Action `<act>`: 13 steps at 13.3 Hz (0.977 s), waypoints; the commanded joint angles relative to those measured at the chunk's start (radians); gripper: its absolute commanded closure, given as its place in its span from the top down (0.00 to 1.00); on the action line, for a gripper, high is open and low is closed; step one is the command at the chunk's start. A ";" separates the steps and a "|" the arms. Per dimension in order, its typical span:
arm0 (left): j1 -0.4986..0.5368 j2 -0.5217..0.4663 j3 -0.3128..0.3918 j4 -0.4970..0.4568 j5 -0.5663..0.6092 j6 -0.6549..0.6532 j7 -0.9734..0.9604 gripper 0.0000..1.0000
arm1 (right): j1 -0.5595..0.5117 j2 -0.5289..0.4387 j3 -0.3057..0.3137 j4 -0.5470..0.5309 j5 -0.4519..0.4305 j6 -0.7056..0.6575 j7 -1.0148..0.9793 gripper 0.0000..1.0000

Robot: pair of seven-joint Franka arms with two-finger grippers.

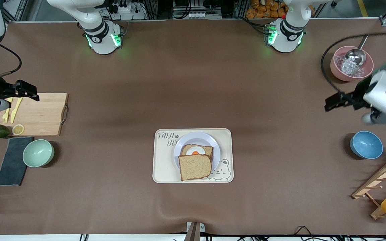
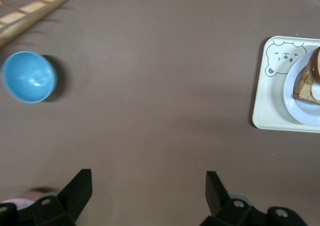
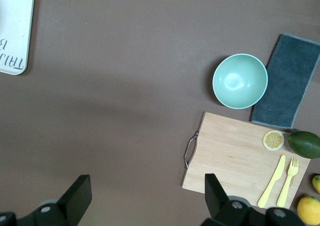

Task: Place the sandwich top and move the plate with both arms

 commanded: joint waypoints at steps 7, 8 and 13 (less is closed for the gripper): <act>0.029 -0.185 0.016 -0.062 0.023 -0.039 -0.005 1.00 | -0.022 0.006 0.015 0.012 -0.005 0.000 0.005 1.00; 0.036 -0.185 0.016 -0.064 0.017 -0.039 -0.005 1.00 | -0.017 0.006 0.015 0.015 -0.001 0.001 0.005 1.00; 0.057 -0.133 0.016 -0.032 0.010 -0.036 -0.005 1.00 | -0.005 0.003 0.017 0.025 -0.014 0.003 0.003 1.00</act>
